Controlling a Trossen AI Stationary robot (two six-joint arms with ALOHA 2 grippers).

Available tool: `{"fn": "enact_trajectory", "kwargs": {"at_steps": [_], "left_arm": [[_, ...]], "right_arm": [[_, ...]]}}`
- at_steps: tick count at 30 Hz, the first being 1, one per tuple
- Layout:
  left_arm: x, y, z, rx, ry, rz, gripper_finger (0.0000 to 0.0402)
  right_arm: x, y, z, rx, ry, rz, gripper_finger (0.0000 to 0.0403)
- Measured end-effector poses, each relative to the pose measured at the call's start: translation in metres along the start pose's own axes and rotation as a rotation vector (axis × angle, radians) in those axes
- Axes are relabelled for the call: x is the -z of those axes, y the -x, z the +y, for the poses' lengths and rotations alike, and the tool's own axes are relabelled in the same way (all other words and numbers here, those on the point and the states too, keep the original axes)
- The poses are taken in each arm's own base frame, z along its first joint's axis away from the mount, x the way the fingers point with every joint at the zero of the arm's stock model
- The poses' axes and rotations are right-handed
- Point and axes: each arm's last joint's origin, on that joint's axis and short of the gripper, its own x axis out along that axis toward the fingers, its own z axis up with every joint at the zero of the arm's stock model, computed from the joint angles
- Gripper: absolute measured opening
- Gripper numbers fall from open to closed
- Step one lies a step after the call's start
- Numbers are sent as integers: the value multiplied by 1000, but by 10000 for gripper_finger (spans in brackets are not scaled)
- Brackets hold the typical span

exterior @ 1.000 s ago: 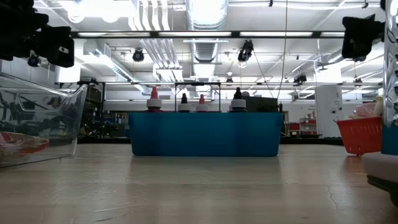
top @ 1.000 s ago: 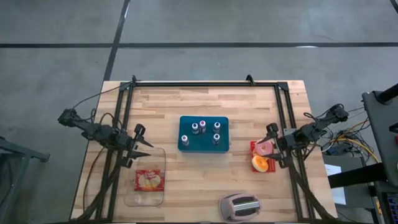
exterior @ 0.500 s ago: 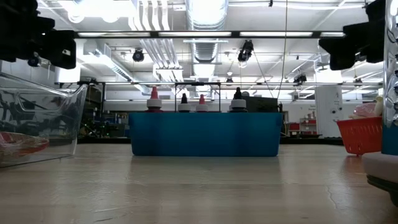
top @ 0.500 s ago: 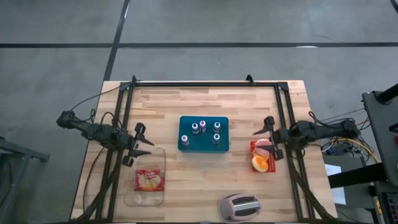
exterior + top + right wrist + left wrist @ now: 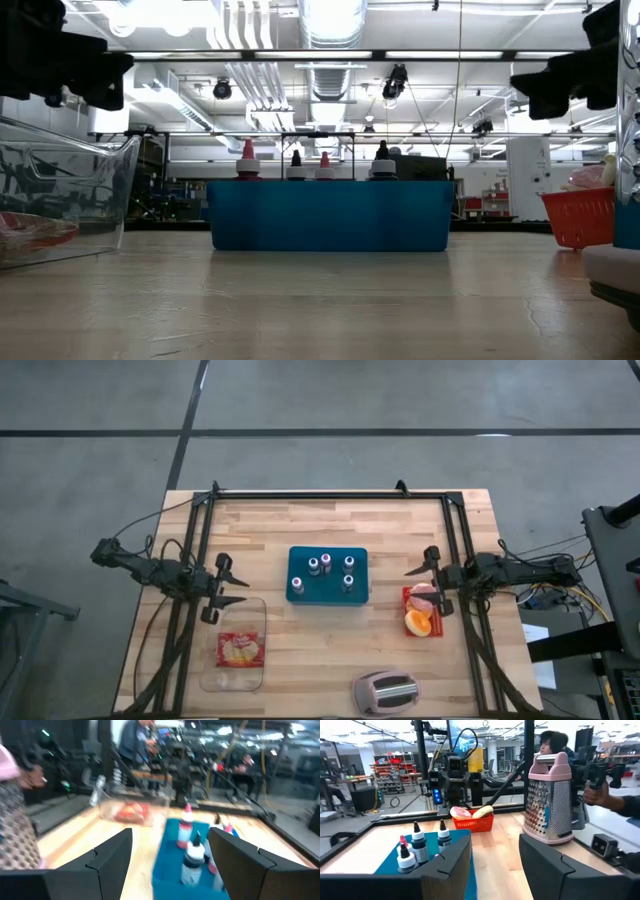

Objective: Pick & Place Food Item
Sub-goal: Return to Home Position

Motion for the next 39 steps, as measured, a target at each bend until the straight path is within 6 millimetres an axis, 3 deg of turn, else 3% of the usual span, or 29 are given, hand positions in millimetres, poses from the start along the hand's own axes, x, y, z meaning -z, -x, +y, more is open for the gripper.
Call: {"fn": "enact_trajectory", "kwargs": {"at_steps": [19, 31, 39], "left_arm": [[0, 0, 0, -6, -89, 6, 168], [0, 0, 0, -6, -86, 6, 168], [0, 0, 0, -6, -86, 6, 168]], "right_arm": [[10, -5, -1, 38, -15, 116, 260], [5, -6, -1, 45, -81, 66, 260], [0, -5, -6, 197, -74, 17, 260]]}}
